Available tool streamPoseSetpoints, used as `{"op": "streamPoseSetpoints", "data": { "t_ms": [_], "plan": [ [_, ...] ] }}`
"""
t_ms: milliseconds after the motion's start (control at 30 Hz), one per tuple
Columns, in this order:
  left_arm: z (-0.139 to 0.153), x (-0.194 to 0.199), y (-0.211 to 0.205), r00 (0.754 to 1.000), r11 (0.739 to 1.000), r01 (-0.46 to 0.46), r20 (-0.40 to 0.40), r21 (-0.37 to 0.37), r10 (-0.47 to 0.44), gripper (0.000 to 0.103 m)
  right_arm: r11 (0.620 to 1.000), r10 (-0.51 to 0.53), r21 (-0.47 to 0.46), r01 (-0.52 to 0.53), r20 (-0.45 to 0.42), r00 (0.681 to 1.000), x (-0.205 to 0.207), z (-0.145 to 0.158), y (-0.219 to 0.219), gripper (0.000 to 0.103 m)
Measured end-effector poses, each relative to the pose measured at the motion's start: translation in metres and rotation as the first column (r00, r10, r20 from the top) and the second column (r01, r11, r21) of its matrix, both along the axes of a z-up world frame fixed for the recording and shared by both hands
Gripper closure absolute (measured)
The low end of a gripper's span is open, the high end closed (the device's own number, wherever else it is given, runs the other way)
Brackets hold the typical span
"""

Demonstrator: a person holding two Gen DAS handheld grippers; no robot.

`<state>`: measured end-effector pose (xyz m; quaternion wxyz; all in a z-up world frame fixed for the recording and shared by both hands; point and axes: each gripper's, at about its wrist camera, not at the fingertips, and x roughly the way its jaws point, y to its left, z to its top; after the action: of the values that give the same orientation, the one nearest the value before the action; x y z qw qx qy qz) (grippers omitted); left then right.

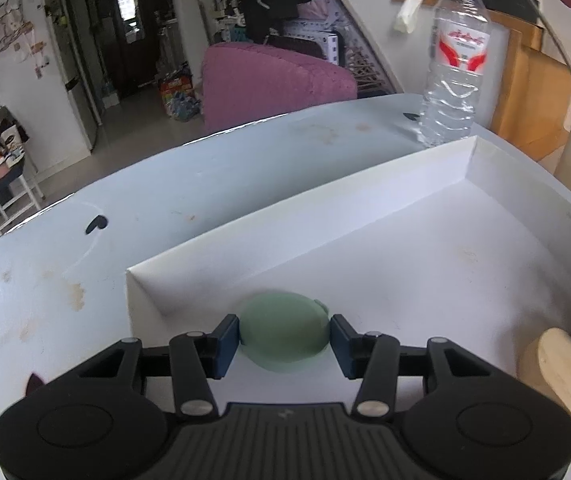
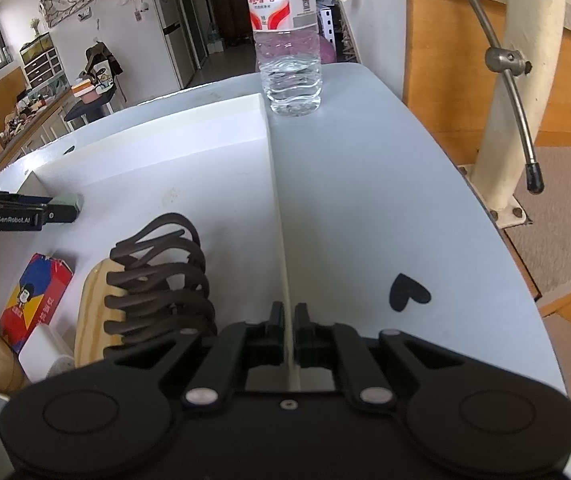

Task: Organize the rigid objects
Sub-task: 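Carry the green disc into the tray and open the left gripper, then move the left gripper to the black charger plug and grasp it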

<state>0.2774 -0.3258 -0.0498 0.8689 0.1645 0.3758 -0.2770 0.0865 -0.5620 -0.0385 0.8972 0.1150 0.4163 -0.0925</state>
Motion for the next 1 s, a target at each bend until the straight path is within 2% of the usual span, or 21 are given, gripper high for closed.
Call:
{"op": "streamPoseSetpoints", "data": {
  "t_ms": [167,633,733,800,867,1000],
  "plan": [
    [-0.001,-0.002,-0.005,1.000,1.000,0.021,0.003,0.007,-0.021,0.053,1.000,-0.001,0.001,0.001,0.000,1.000,0.000,0.000,0.000,0.098],
    [-0.003,0.006,0.003,0.999,0.999,0.018,-0.047,-0.043,-0.020,0.051,1.000,-0.006,-0.005,0.006,-0.003,1.000,0.000,0.000,0.002,0.097],
    [-0.002,0.006,0.003,0.997,0.997,0.037,-0.061,-0.063,-0.041,0.043,1.000,-0.004,-0.006,0.004,-0.003,1.000,0.000,0.000,0.000,0.097],
    [0.000,0.002,0.005,0.998,0.995,0.041,-0.044,-0.088,-0.045,0.037,1.000,-0.005,-0.006,0.005,-0.003,1.000,0.000,0.000,0.001,0.097],
    [0.005,-0.003,0.008,0.999,0.995,0.027,-0.017,-0.096,-0.029,0.022,1.000,-0.005,-0.006,0.005,-0.002,1.000,0.000,0.000,0.002,0.097],
    [0.016,-0.013,0.017,0.999,0.990,0.032,-0.011,-0.137,-0.034,0.013,1.000,-0.005,-0.012,0.005,-0.005,1.000,0.000,0.000,0.003,0.097]
  ]
}}
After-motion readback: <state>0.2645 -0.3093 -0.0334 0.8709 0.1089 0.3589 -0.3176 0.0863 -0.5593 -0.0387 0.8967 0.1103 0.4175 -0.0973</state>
